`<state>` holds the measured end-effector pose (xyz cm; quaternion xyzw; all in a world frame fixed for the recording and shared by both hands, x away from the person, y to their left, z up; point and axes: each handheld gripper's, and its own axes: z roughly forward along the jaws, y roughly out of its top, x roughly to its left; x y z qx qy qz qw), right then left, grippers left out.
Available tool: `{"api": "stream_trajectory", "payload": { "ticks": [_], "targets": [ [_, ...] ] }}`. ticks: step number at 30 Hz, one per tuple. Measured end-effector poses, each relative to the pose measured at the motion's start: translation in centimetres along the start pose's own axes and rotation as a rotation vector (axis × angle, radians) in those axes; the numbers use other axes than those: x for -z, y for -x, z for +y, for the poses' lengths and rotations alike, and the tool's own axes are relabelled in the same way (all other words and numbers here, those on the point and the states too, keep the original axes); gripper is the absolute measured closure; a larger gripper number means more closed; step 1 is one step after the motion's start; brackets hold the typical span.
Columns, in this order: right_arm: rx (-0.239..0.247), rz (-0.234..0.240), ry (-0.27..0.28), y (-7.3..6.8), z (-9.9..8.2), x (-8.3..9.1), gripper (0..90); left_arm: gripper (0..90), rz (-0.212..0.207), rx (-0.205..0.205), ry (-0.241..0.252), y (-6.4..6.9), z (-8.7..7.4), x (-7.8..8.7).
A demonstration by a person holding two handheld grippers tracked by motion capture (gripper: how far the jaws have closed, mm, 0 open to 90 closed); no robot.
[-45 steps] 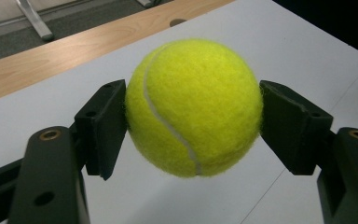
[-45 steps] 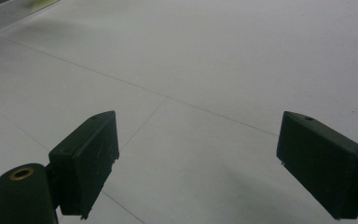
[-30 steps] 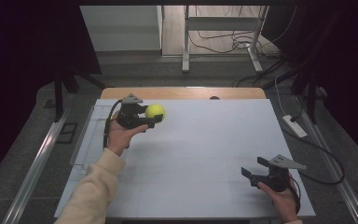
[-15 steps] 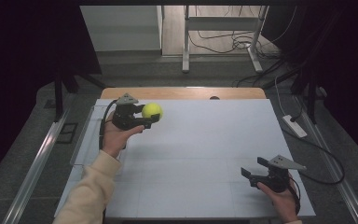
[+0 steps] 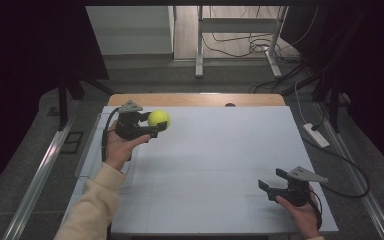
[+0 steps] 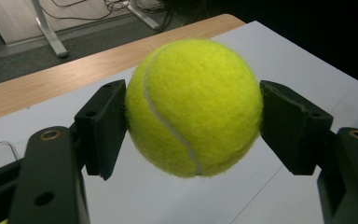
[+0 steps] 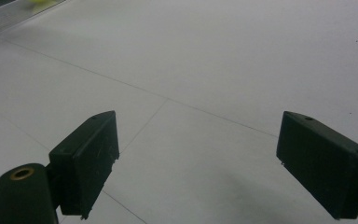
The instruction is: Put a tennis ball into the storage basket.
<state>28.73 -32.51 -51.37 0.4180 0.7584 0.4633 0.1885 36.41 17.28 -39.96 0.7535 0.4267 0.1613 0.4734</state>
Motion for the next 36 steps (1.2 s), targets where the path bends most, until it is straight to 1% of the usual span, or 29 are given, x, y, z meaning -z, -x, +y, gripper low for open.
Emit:
{"api": "stream_trajectory", "payload": {
  "ticks": [11, 19, 36],
  "targets": [
    [0.0, -0.003, 0.002, 0.0, 0.0, 0.1, 12.6, 28.2, 0.007, 0.001, 0.012, -0.1, 0.0, 1.0],
    [-0.001, -0.003, 0.003, -0.1, 0.0, 0.1, 12.6, 28.1, 0.02, 0.007, 0.017, -0.6, -0.2, 1.7],
    [-0.001, -0.004, 0.001, -0.1, 0.0, 0.1, 12.6, 28.2, 0.032, 0.023, 0.027, -1.2, -0.8, 2.4]
  ]
}}
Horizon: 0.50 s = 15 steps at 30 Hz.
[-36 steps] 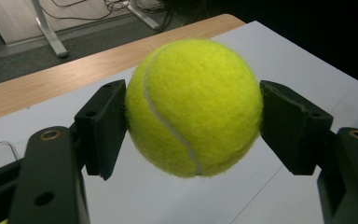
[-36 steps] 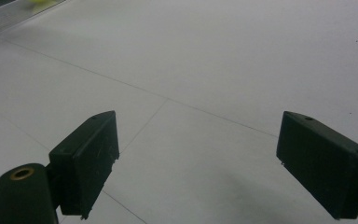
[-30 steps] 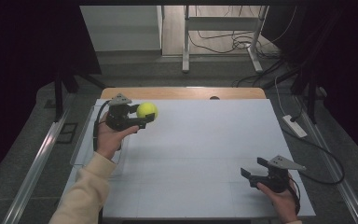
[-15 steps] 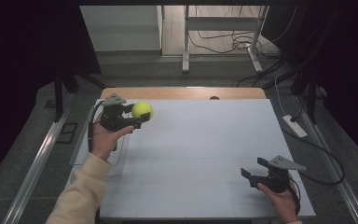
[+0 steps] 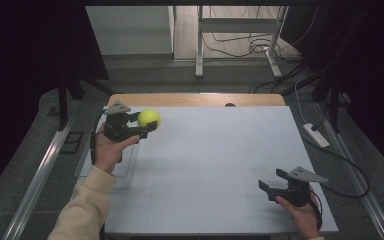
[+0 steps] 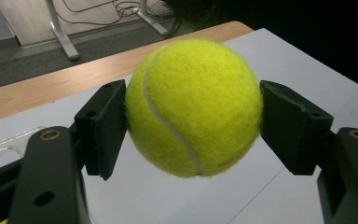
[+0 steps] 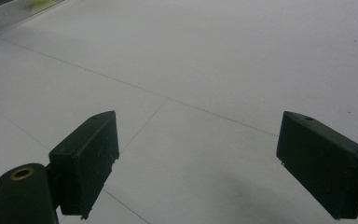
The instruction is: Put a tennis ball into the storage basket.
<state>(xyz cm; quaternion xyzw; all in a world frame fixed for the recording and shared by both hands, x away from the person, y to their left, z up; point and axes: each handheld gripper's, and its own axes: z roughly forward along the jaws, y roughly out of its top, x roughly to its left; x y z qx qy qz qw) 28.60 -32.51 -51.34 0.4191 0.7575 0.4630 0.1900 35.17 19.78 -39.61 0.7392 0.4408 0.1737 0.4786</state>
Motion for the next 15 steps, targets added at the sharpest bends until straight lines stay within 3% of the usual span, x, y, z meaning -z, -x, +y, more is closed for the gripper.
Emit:
{"api": "stream_trajectory", "payload": {
  "ticks": [15],
  "targets": [
    [0.003, -0.001, 0.0, 0.0, 0.0, 0.0, 12.6, 28.2, 0.033, 0.027, 0.015, -1.4, -0.9, 1.7]
  ]
}}
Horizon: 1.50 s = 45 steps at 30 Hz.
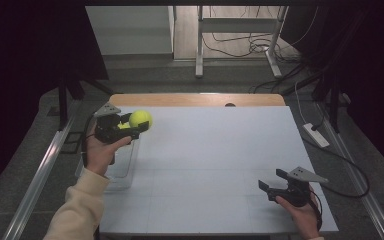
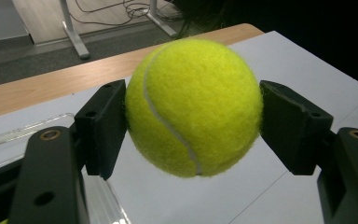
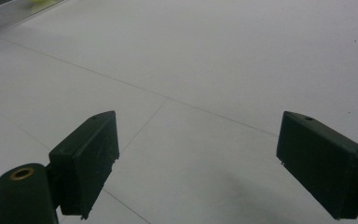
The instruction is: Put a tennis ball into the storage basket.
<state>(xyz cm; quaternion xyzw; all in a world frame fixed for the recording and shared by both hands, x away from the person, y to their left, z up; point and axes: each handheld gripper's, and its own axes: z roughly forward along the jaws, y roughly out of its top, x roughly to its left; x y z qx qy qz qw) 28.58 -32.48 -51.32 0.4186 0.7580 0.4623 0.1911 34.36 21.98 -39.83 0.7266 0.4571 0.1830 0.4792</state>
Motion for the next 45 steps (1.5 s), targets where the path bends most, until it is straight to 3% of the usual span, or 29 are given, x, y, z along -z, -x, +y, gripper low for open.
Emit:
{"api": "stream_trajectory", "payload": {
  "ticks": [18, 45],
  "targets": [
    [0.002, -0.002, -0.006, 0.0, 0.0, 0.0, 12.6, 28.1, 0.052, 0.031, 0.009, -2.0, -1.1, 2.1],
    [0.002, 0.002, -0.009, 0.0, -0.1, -0.1, 12.4, 28.1, 0.126, 0.074, 0.003, -4.6, -2.3, 3.7]
  ]
}}
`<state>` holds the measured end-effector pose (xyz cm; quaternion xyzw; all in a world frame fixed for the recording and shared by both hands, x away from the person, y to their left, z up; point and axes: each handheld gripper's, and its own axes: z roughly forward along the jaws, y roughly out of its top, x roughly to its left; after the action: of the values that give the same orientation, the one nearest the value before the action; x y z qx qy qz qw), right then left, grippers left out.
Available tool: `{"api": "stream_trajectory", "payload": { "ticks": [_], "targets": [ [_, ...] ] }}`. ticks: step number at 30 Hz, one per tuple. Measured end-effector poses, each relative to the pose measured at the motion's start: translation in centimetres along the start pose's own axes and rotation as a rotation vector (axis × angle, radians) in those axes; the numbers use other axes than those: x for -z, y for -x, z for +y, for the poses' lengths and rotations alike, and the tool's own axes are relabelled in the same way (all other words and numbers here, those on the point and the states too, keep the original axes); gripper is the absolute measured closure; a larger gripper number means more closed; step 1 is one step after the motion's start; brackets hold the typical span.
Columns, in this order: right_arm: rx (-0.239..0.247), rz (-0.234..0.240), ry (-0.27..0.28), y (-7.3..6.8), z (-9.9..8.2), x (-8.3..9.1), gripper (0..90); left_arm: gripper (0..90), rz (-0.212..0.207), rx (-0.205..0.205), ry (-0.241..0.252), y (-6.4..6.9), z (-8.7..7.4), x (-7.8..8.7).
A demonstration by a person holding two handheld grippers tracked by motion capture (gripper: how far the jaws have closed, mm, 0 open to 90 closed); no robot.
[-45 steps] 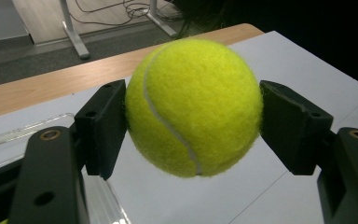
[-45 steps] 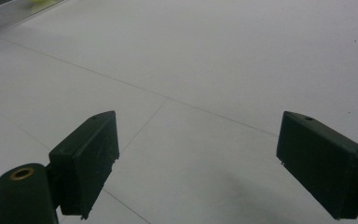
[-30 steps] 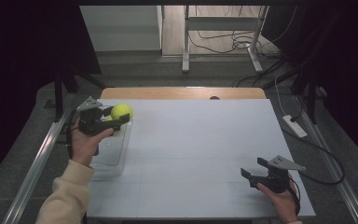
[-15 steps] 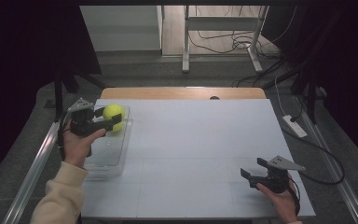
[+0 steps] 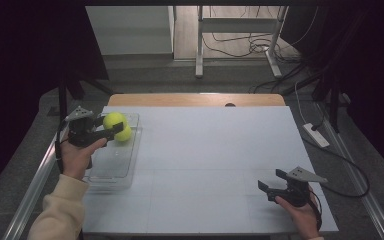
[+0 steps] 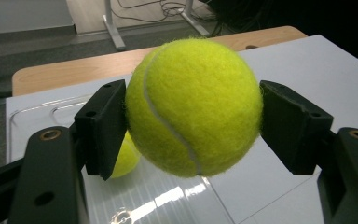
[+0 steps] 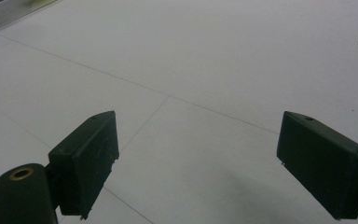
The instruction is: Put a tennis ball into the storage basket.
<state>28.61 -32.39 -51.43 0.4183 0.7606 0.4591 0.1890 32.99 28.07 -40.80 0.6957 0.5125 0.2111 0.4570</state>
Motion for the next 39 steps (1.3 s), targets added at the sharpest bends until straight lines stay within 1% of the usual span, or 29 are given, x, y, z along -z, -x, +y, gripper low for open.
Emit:
{"api": "stream_trajectory", "payload": {
  "ticks": [4, 8, 10, 17, 22, 26, 27, 31, 35, 39],
  "targets": [
    [0.001, 0.002, -0.002, 0.0, 0.0, 0.0, 12.4, 28.2, 0.02, 0.004, -0.008, -0.6, -0.2, 0.1],
    [0.002, 0.003, -0.004, 0.0, 0.0, -0.1, 12.4, 28.1, 0.043, 0.02, -0.021, -1.5, -0.6, 0.1],
    [0.002, 0.004, -0.005, -0.1, 0.0, -0.2, 12.4, 28.1, 0.045, 0.025, -0.025, -1.6, -0.6, 0.0],
    [0.0, 0.004, -0.006, 0.0, 0.0, -0.1, 12.4, 28.1, 0.075, 0.031, -0.055, -2.3, -1.1, -0.1],
    [-0.002, 0.001, -0.006, 0.0, 0.0, -0.1, 12.4, 28.0, 0.086, 0.029, -0.087, -2.7, -1.4, -0.5],
    [0.0, 0.003, -0.006, 0.0, 0.0, -0.1, 12.4, 28.0, 0.107, 0.026, -0.128, -3.1, -1.8, -0.9],
    [0.001, 0.002, -0.005, 0.0, 0.0, -0.2, 12.4, 28.0, 0.107, 0.026, -0.128, -3.1, -1.8, -0.9],
    [0.0, 0.003, -0.006, 0.0, 0.0, -0.1, 12.4, 28.0, 0.12, 0.03, -0.171, -3.5, -2.3, -1.3],
    [-0.001, 0.001, -0.006, 0.0, 0.0, -0.1, 12.4, 28.0, 0.126, 0.033, -0.187, -3.7, -2.5, -1.6],
    [0.002, 0.002, -0.006, 0.0, 0.0, -0.2, 12.4, 28.0, 0.126, 0.027, -0.206, -3.8, -2.6, -1.8]
  ]
}}
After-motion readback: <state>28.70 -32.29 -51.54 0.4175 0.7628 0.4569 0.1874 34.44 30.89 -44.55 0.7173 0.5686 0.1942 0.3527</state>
